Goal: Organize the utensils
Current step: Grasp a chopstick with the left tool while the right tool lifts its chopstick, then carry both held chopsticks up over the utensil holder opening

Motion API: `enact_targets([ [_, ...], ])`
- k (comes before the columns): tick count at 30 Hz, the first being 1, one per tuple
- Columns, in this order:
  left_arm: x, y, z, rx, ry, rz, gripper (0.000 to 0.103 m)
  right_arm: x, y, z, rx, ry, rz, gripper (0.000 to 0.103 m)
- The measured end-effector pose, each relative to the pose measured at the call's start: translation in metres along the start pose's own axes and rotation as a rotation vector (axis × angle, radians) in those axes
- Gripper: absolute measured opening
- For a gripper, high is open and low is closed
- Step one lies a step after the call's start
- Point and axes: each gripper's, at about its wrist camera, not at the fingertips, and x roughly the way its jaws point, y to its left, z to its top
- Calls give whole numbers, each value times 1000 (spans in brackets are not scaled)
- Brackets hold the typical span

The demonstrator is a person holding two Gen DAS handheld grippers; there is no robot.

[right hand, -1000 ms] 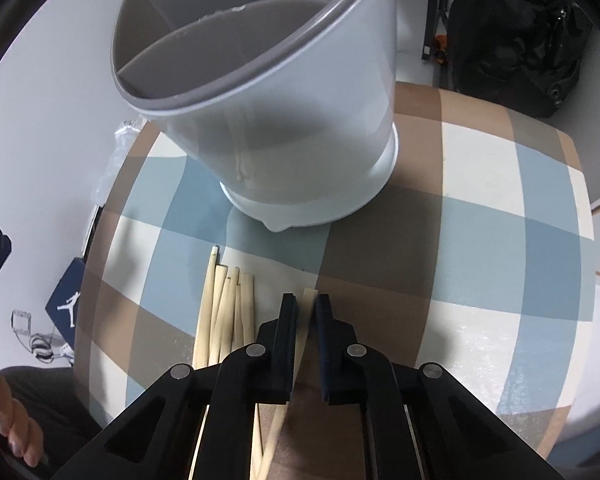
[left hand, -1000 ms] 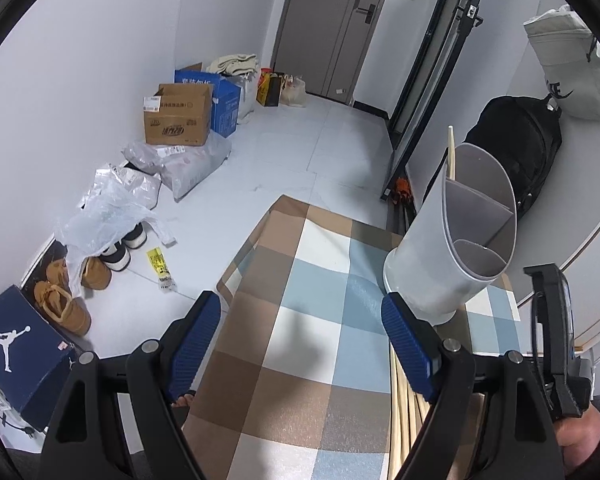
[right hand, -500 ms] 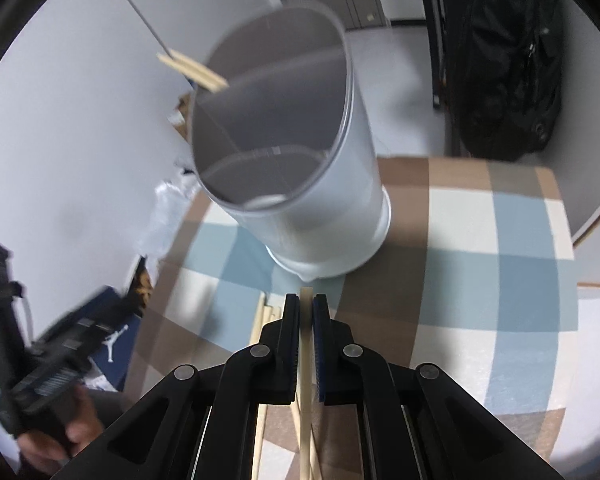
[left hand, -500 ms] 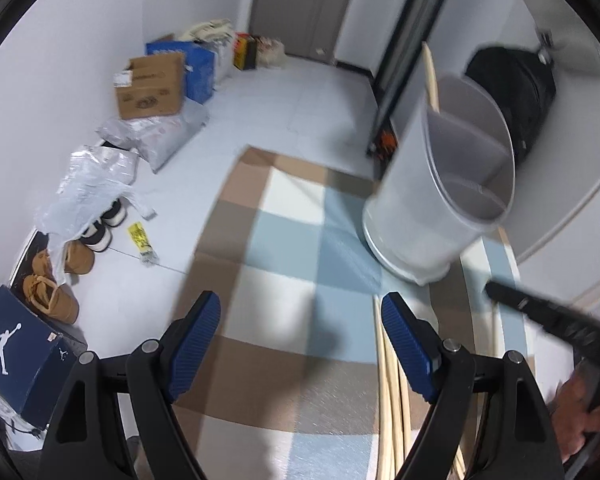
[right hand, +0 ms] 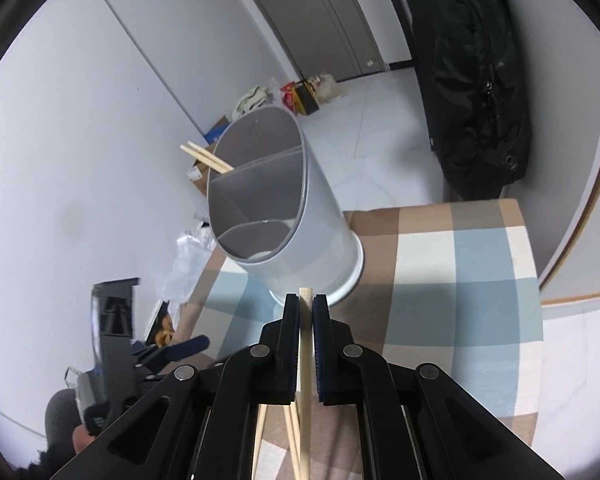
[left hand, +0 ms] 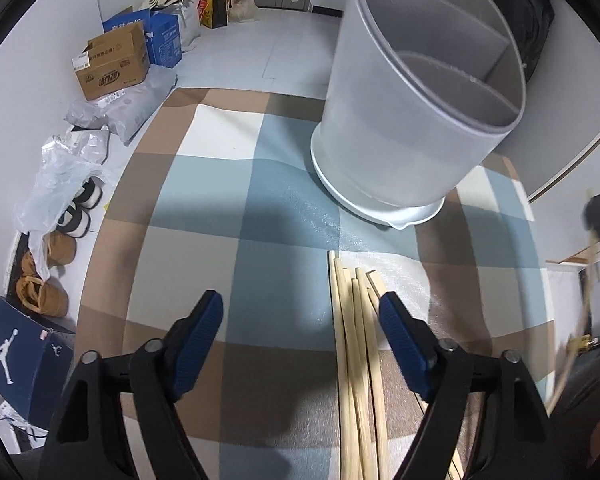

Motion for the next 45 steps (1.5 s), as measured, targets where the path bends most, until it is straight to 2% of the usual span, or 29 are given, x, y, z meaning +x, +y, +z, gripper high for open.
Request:
enact_targets([
  [3, 7, -1, 1, -7, 26, 6, 51, -9, -3, 1, 5, -22, 8, 6],
  [5, 8, -2, 1, -8, 20, 19, 46, -12, -4, 0, 2, -36, 13, 6],
  [8, 7, -5, 3, -1, 16, 13, 27, -17, -5, 0, -2, -48, 24, 6],
  [9, 7, -5, 3, -4, 14, 4, 17, -18, -5, 0, -6, -52, 23, 6],
  [11, 7, -6, 2, -20, 15, -26, 5, -19, -5, 0, -13, -53, 26, 6],
  [25, -22, -8, -1, -100, -74, -126, 1, -17, -6, 0, 0, -54, 34, 6],
  [30, -32, -2, 1, -114, -130, -154, 1, -18, 0, -1, -13, -68, 38, 6],
  [36, -57, 10, 2, -147, -224, -213, 1, -26, 7, 0, -29, -128, 60, 6],
  [42, -86, 1, -2, -69, -314, -240, 0, -39, 21, 2, -52, -189, 76, 6],
  [45, -89, -1, -4, -54, -322, -249, 0, -43, 27, 2, -61, -206, 78, 6],
])
